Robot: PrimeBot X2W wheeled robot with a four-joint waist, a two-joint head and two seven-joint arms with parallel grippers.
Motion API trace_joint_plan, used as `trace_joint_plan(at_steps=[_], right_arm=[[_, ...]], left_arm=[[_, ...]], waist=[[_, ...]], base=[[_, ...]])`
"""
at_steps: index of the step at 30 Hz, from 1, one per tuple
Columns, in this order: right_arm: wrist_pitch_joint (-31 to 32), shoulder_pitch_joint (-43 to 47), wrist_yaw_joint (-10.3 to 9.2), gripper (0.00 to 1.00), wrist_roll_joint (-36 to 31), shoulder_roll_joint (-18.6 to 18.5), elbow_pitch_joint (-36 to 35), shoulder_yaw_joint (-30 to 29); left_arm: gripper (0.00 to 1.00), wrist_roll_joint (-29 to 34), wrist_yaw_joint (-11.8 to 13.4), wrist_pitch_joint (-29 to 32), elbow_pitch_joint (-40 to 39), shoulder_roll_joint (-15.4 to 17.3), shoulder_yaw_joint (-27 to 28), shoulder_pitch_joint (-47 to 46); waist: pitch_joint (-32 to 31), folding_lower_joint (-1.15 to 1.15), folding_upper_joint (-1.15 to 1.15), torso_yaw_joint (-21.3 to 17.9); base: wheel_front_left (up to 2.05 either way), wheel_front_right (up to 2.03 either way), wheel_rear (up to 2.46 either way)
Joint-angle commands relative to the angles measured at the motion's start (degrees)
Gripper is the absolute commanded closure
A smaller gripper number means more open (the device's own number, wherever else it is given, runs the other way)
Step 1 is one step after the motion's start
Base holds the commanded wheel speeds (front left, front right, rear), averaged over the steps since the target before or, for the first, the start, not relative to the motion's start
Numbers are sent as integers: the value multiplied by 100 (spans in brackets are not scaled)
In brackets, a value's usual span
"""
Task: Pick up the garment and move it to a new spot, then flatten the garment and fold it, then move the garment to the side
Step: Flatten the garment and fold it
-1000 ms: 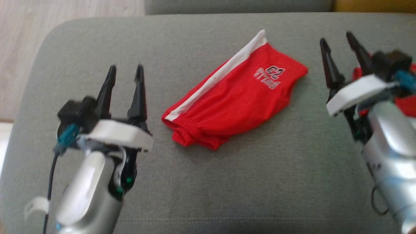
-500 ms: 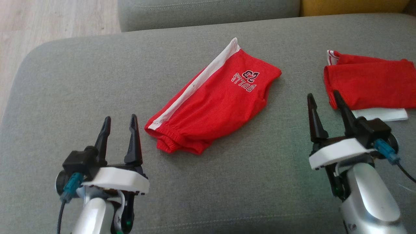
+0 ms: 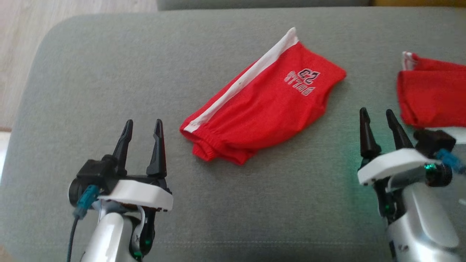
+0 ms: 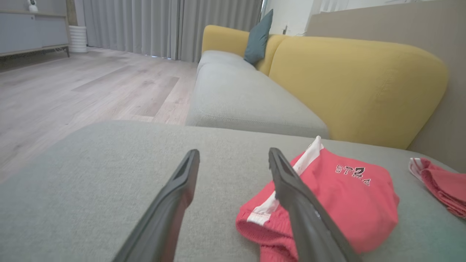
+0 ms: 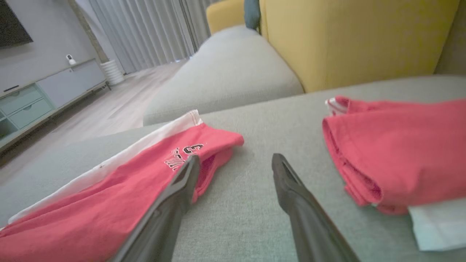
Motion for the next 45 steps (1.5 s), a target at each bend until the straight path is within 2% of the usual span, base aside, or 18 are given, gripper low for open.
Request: trace_joint_plan(at_steps=[1,10,13,16,23,33,34,35,41,45], right_arm=[[137,-361,37,0,198,69,-127,80],[1495,-1180,37,0,1752,118,462,-665],[1822,-1511,37,0,2030,121,760,-1006],[2134,-1894,37,0,1912,122,1278,-1544],[2849,-2535,37,0,1336,122,2145,-2401],[3235,-3237,37,0,542,113,2770,-3014],[3237,-3299,37,61,524,115,2804,-3038],[3221,-3357,37,100,525,117,2824,-3042],[2840,-3497,37,100,934,121,2963,-2870],[2383,-3386,37,100,1574,122,3128,-2502]], left_arm=[[0,45,-25,-69,-138,5,144,-246],[0,-264,32,-69,-90,-5,-2,-505],[0,-383,94,-69,-130,-6,7,-604],[0,-435,136,-69,-195,-6,19,-681],[0,-471,162,-69,-248,-7,-14,-737],[0,-567,225,-69,-319,-7,-115,-857],[0,-572,232,-69,-320,-7,-117,-871],[0,-574,240,-69,-318,-7,-117,-884],[0,-566,225,-69,-280,-7,-124,-910],[0,-522,195,-69,-232,-7,-93,-895]], waist=[[182,0,0,191],[604,0,0,846],[701,0,0,1057],[787,0,0,1282],[929,0,0,1549],[1126,0,0,1704],[1137,0,0,1698],[1144,0,0,1685],[1076,0,0,1495],[931,0,0,1222]], base=[[0,0,0],[0,0,0],[0,0,0],[0,0,0],[0,0,0],[0,0,0],[0,0,0],[0,0,0],[0,0,0],[0,0,0]])
